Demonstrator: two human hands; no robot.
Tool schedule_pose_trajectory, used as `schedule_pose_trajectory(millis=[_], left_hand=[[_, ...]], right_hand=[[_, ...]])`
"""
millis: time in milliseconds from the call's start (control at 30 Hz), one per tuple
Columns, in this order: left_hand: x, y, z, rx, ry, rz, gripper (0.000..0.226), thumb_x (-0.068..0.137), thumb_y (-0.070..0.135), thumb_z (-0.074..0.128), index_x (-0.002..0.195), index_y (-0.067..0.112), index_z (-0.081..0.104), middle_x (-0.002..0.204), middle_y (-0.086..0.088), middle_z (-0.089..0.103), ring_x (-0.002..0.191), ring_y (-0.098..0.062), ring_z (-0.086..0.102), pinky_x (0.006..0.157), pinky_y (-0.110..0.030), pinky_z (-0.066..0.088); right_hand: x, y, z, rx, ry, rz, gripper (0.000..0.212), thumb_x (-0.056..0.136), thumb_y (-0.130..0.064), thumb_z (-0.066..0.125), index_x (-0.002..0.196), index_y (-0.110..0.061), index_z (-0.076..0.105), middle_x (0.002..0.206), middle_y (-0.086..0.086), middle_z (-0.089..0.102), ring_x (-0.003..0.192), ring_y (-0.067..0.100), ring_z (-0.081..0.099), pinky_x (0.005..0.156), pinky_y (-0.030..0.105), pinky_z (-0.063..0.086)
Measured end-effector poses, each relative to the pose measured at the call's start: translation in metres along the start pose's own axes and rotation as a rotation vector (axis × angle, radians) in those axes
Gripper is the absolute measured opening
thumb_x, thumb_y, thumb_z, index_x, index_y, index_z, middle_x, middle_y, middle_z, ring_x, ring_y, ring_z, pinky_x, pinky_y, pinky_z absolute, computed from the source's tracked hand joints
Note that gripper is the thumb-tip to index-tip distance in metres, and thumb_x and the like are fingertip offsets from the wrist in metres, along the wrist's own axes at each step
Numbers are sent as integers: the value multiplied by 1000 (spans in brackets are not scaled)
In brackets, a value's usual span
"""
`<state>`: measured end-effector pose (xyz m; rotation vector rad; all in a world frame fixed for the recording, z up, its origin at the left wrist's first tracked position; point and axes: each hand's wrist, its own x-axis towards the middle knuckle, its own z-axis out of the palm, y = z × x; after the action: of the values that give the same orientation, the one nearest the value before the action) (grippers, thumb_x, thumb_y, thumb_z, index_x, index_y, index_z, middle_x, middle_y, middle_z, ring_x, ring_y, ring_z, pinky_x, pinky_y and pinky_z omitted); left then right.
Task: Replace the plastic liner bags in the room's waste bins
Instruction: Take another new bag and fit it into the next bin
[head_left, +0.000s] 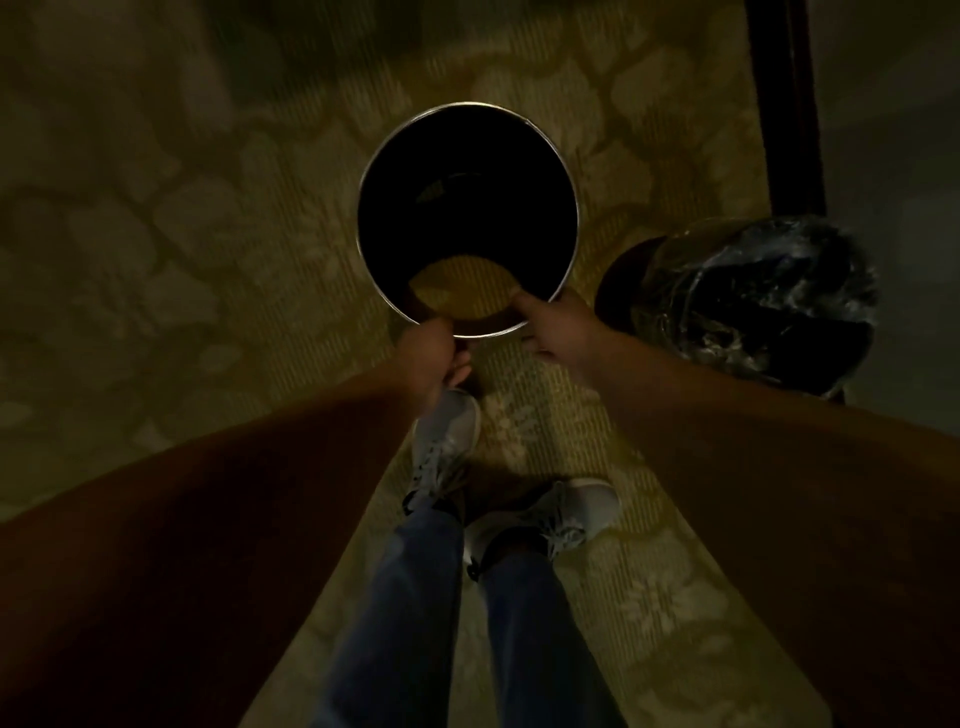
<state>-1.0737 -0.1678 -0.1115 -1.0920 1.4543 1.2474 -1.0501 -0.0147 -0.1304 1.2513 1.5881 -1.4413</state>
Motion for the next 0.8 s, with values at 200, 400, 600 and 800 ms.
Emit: schedule_pose_trajectory(millis=[200,400,600,800], left_hand=[[-43,7,-27,177,2,2,22,104,24,43,96,12,60,80,-3,62,60,-7,51,62,-21,48],[-142,24,-68,476,-42,61,24,105,26,45,86,17,56,84,-5,63,78,-16,58,89,-39,52],[-224,43,-63,737,-126,142,18,106,28,45,111,13,54,99,-8,65,91,-21,63,81,-35,53],[-267,41,-17,985,-181,219,36,103,32,49,119,2,64,106,-16,70,97,-30,69,91,-46,57]], right_hand=[[-46,-17,-23,7,-30,36,50,98,-42,59,141,-18,47,127,4,63,105,25,67,50,19,50],[-139,-43,-65,-27,25,45,54,98,-40,58,143,-13,44,126,9,57,98,30,64,62,38,62],[-241,-22,-100,-96,24,14,18,103,-8,45,117,-16,54,105,15,64,89,37,69,84,57,58],[-295,31,-136,100,174,74,34,99,-9,51,133,-6,54,113,11,62,82,25,67,84,51,59]])
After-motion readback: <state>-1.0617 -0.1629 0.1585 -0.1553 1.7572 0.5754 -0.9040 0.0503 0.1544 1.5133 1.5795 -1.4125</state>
